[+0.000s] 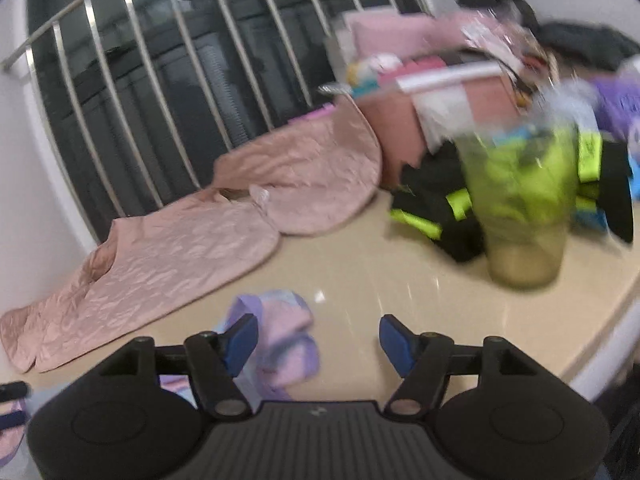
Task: Fold clothes
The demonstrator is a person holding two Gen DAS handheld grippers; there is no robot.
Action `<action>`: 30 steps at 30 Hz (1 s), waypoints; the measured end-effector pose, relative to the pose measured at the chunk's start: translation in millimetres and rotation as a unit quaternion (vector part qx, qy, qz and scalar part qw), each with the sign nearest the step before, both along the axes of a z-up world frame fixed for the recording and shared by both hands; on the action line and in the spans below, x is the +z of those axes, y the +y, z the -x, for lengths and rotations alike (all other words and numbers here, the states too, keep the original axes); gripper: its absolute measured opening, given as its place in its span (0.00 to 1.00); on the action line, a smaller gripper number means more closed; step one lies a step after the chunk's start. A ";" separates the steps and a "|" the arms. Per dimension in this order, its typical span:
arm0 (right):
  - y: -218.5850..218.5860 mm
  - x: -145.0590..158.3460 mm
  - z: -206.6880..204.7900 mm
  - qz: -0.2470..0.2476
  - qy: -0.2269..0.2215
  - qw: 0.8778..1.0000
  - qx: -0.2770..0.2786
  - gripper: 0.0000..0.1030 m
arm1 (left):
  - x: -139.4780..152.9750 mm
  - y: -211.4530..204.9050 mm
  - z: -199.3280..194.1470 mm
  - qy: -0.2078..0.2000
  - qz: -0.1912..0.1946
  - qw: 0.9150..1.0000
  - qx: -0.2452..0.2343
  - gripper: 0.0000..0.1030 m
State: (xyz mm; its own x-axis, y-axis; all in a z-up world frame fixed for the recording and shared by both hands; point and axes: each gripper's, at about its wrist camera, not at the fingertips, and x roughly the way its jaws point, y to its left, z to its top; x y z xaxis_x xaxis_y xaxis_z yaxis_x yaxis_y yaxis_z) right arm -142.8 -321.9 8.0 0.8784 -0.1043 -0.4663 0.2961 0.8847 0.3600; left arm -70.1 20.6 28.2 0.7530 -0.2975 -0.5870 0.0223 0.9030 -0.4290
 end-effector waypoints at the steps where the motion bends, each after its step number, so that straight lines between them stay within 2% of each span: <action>1: -0.2 -2.2 -1.1 -0.004 0.006 1.000 -0.002 0.64 | -1.4 -11.4 1.7 -0.007 -0.011 1.000 -0.009 0.52; 5: 3.3 -2.8 -0.4 -0.072 -0.002 0.997 0.000 0.64 | -11.5 -33.4 0.8 -0.010 -0.048 0.999 -0.017 0.52; 9: 19.2 -1.8 -17.8 -0.087 0.006 0.996 -0.008 0.64 | -14.9 -41.3 -0.2 -0.016 -0.074 0.997 -0.018 0.52; 11: 24.3 -6.3 -26.7 -0.100 0.014 0.995 -0.020 0.59 | -14.6 -44.0 1.8 -0.019 -0.087 0.996 -0.025 0.53; 12: 27.5 -9.4 -30.1 -0.095 0.016 0.995 -0.023 0.39 | -14.5 -45.9 3.3 -0.022 -0.095 0.995 -0.030 0.56; 13: 31.0 -12.7 -34.0 -0.086 0.020 0.996 -0.020 0.10 | -14.5 -47.6 4.8 -0.025 -0.101 0.994 -0.034 0.58; 14: 34.5 -16.9 -37.6 -0.078 0.022 0.997 -0.012 0.01 | -14.3 -47.7 6.3 -0.025 -0.101 0.994 -0.036 0.60; 16: 41.8 -19.4 -38.0 -0.053 0.014 0.998 -0.006 0.03 | -13.0 -43.8 6.5 -0.019 -0.087 0.995 -0.038 0.61; 18: 47.5 -12.7 -36.7 -0.035 0.017 0.999 -0.001 0.02 | -8.4 -29.2 4.7 0.000 -0.049 0.998 -0.033 0.61; 19: 51.0 -4.5 -32.6 -0.026 0.003 1.000 0.005 0.02 | -4.8 -18.4 4.0 0.010 -0.024 0.999 -0.027 0.61; 21: 66.8 17.9 -20.1 0.033 -0.050 0.998 0.035 0.02 | 5.1 9.9 5.7 0.009 0.032 0.999 -0.006 0.62; 23: 91.6 37.1 -11.9 0.093 -0.092 0.988 0.083 0.02 | 15.3 33.1 8.0 0.001 0.050 0.999 0.018 0.62; 25: 121.0 48.5 -6.5 0.137 -0.118 0.973 0.143 0.02 | 24.3 57.9 11.6 -0.006 0.062 0.997 0.042 0.64; 27: 161.0 46.1 -3.6 0.180 -0.113 0.953 0.218 0.02 | 27.7 78.3 16.3 -0.007 0.073 0.996 0.058 0.65; 29: 204.6 33.9 -4.4 0.229 -0.074 0.921 0.307 0.03 | 28.1 91.7 20.9 -0.007 0.074 0.995 0.071 0.67; 30: 220.0 26.8 -4.4 0.243 -0.056 0.911 0.329 0.03 | 27.2 96.1 22.3 -0.004 0.068 0.995 0.074 0.67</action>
State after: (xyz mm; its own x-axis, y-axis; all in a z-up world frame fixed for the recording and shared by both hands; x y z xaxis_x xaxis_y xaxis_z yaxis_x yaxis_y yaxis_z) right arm -138.4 -101.9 34.9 0.8647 0.2920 -0.4087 -0.3707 0.9201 -0.1269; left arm -92.4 116.7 55.5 0.7993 -0.2596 -0.5420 -0.1019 0.8303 -0.5480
